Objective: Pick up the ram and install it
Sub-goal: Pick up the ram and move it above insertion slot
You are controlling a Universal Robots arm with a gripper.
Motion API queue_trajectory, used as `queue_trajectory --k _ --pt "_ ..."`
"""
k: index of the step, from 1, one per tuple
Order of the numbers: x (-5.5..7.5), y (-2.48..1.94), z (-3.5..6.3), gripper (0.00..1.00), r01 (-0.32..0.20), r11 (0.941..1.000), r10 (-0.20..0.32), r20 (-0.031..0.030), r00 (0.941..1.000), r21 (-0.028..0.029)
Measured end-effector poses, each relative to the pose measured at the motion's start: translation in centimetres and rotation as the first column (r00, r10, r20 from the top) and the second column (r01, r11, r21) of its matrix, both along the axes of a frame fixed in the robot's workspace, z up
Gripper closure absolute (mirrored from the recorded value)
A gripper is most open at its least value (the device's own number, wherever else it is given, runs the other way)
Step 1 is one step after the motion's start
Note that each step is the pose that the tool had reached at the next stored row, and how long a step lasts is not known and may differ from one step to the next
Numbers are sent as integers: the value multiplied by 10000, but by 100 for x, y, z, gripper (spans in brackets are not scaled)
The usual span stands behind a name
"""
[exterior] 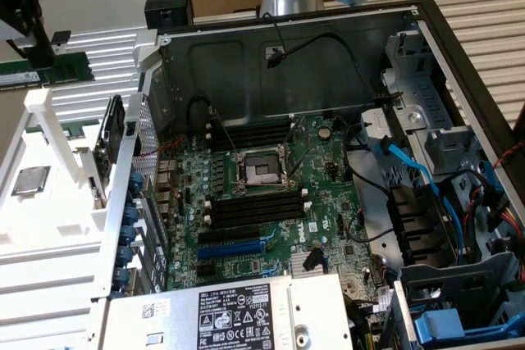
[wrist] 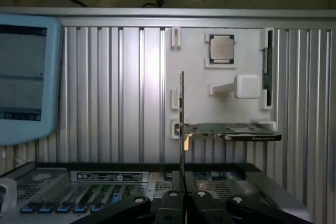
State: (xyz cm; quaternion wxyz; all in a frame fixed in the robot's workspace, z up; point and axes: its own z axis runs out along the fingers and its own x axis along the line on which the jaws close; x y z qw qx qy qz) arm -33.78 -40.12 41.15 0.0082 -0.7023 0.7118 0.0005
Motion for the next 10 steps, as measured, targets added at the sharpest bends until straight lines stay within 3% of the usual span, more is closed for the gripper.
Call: queue_trajectory --k 10 --pt "503 -3 63 88 0 10000 0 0 10000 0"
